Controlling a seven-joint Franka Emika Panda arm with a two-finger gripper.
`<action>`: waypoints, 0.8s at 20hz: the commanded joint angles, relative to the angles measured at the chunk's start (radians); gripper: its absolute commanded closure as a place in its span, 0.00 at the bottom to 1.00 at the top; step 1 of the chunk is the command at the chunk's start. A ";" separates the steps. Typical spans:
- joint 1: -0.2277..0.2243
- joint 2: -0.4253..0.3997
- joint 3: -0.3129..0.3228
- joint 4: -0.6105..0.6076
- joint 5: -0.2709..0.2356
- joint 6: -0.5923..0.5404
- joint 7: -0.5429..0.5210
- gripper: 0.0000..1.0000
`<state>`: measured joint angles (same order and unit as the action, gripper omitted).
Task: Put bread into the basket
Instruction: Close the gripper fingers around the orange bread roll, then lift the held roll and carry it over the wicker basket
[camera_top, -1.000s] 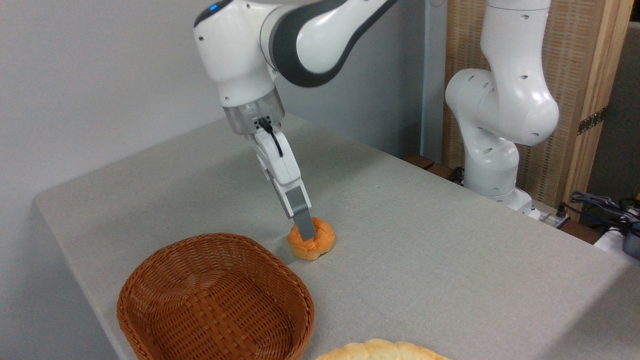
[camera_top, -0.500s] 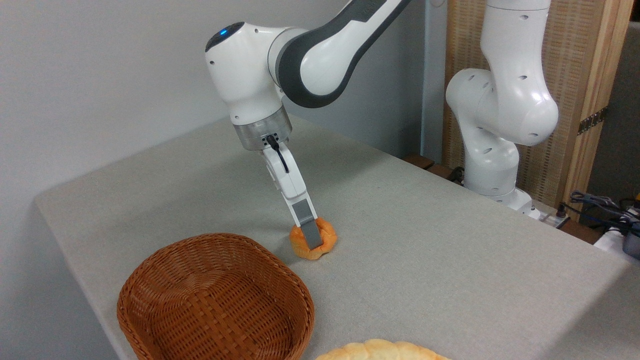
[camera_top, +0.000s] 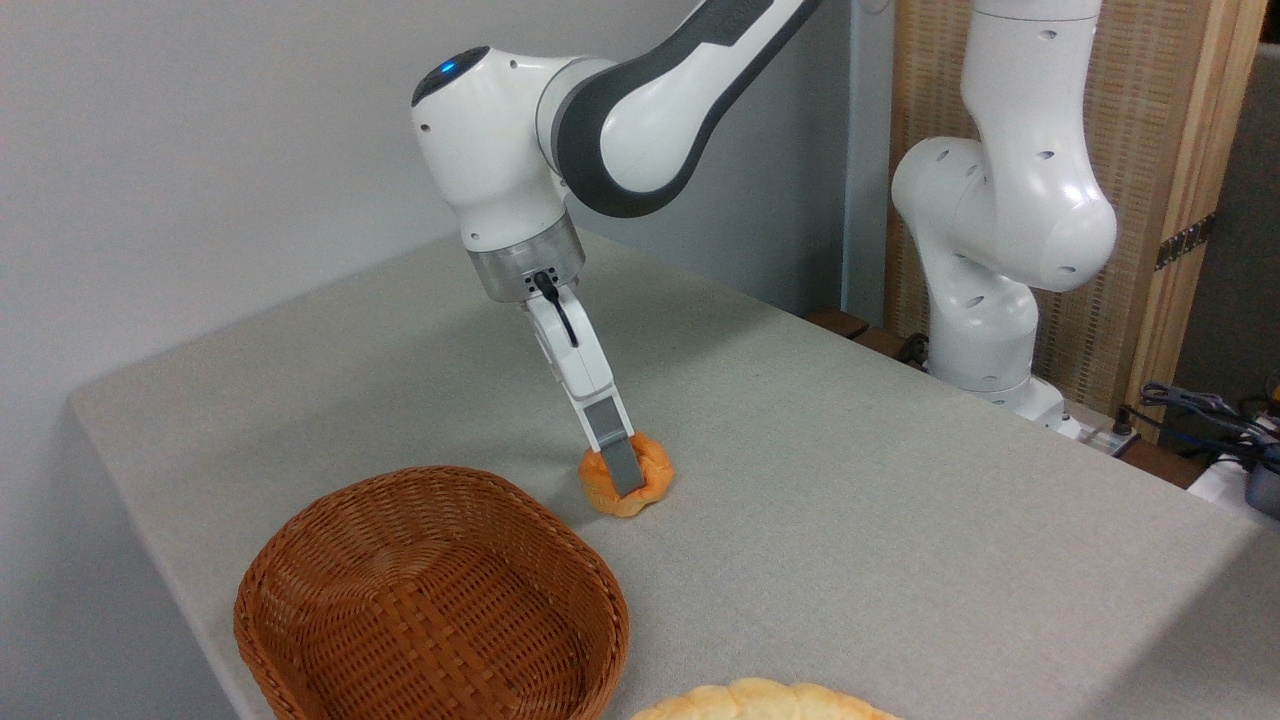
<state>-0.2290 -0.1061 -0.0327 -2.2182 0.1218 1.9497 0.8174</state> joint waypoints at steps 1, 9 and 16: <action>-0.004 -0.007 0.002 -0.009 0.009 0.018 0.012 0.65; -0.001 -0.006 0.002 0.054 0.007 -0.035 0.012 0.72; -0.001 0.078 0.039 0.349 0.004 -0.334 0.153 0.75</action>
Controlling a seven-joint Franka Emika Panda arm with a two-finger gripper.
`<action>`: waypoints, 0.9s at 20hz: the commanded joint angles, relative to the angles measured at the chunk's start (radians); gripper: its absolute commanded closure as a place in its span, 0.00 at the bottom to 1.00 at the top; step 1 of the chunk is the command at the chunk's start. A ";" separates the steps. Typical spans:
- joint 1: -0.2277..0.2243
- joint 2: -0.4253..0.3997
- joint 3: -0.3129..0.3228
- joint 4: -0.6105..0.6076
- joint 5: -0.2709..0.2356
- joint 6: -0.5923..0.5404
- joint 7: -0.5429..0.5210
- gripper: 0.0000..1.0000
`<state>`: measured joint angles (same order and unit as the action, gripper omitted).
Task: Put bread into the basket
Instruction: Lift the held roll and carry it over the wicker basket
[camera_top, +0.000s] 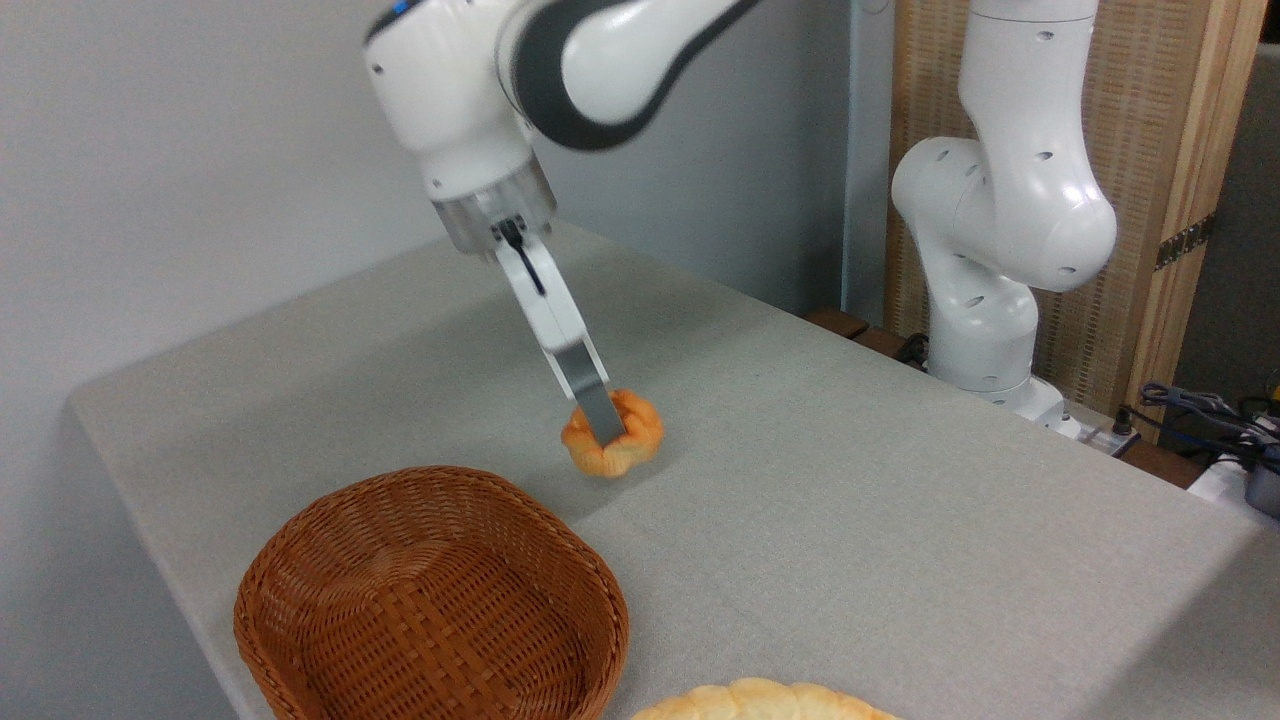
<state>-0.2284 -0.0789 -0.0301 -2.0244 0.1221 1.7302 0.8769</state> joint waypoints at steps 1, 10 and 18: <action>-0.002 0.053 0.056 0.182 -0.012 -0.118 0.097 0.74; 0.003 0.261 0.068 0.501 -0.079 0.004 -0.269 0.67; 0.003 0.289 0.062 0.498 -0.056 0.149 -0.338 0.11</action>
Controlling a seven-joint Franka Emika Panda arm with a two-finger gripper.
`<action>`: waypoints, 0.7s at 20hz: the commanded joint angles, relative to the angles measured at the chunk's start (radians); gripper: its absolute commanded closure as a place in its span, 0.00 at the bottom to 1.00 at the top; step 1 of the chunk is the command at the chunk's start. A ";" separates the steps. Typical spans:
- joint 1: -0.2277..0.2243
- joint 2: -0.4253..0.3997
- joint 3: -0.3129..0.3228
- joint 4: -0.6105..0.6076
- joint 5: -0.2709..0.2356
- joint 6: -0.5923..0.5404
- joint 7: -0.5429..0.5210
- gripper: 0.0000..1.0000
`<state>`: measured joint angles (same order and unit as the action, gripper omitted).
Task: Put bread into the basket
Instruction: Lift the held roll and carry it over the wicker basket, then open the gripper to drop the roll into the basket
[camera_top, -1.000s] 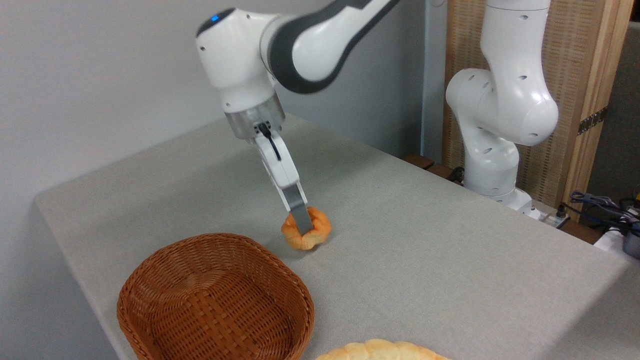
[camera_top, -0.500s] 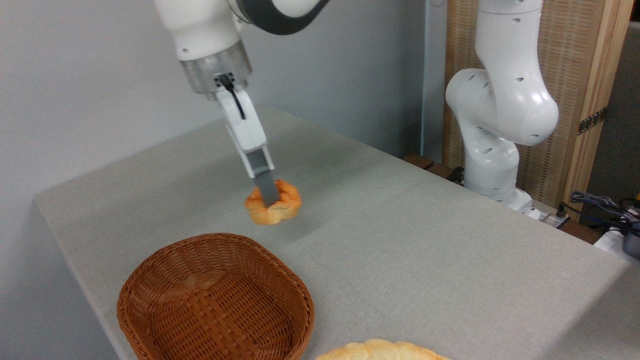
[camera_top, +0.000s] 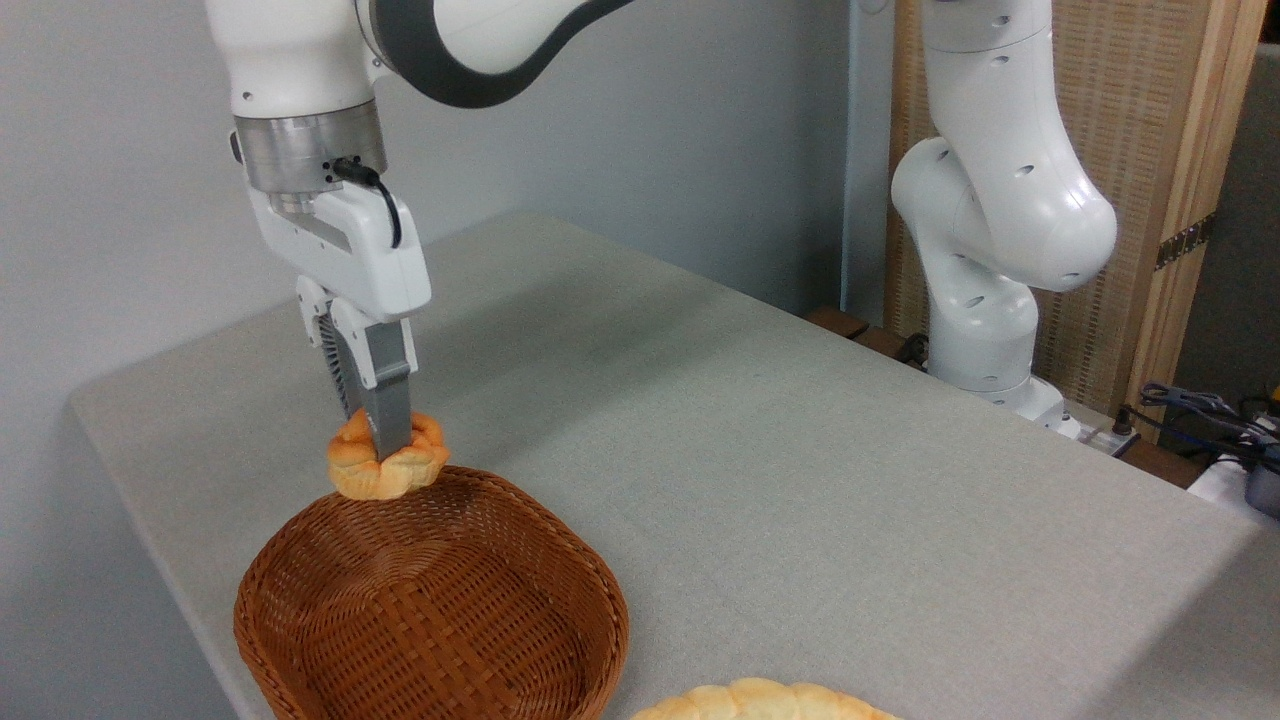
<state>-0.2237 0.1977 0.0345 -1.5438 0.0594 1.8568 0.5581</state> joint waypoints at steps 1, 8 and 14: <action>-0.002 0.014 -0.002 0.016 0.014 0.024 -0.018 0.08; -0.003 0.014 -0.007 0.013 0.066 0.024 -0.014 0.00; -0.006 0.015 -0.008 0.011 0.074 0.024 -0.018 0.00</action>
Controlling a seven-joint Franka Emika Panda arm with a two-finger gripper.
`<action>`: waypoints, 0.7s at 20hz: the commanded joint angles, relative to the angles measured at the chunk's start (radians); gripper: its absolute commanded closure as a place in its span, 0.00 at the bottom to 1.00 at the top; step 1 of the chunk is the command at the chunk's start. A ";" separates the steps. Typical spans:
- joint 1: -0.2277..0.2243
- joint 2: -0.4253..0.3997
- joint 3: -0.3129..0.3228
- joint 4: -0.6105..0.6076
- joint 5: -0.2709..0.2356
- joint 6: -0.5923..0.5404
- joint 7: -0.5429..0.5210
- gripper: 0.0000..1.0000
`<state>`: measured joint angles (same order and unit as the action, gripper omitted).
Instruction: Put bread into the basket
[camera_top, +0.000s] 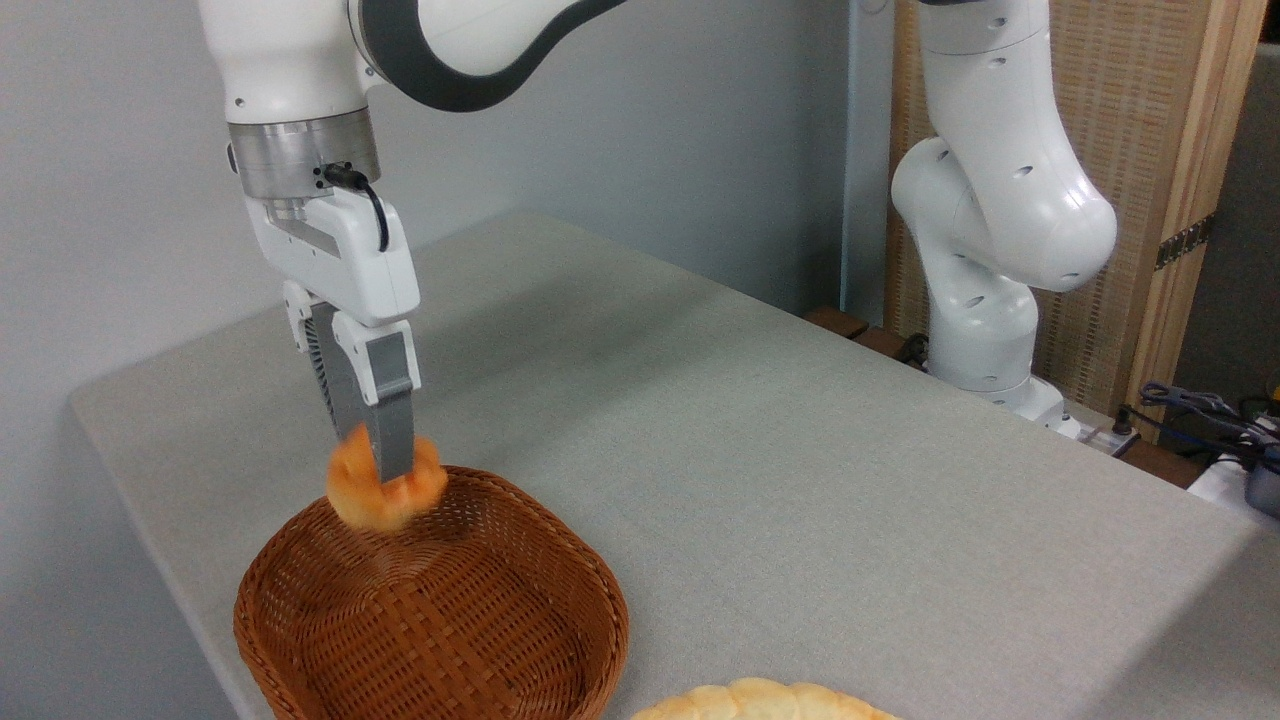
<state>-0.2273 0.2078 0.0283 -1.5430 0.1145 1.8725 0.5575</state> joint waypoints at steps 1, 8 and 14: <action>-0.003 0.005 -0.002 0.012 0.017 0.008 -0.021 0.00; 0.003 -0.005 -0.001 0.017 -0.007 -0.004 -0.021 0.00; 0.069 -0.077 0.005 0.015 -0.168 -0.045 -0.018 0.00</action>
<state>-0.2112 0.1916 0.0329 -1.5274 0.0395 1.8686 0.5430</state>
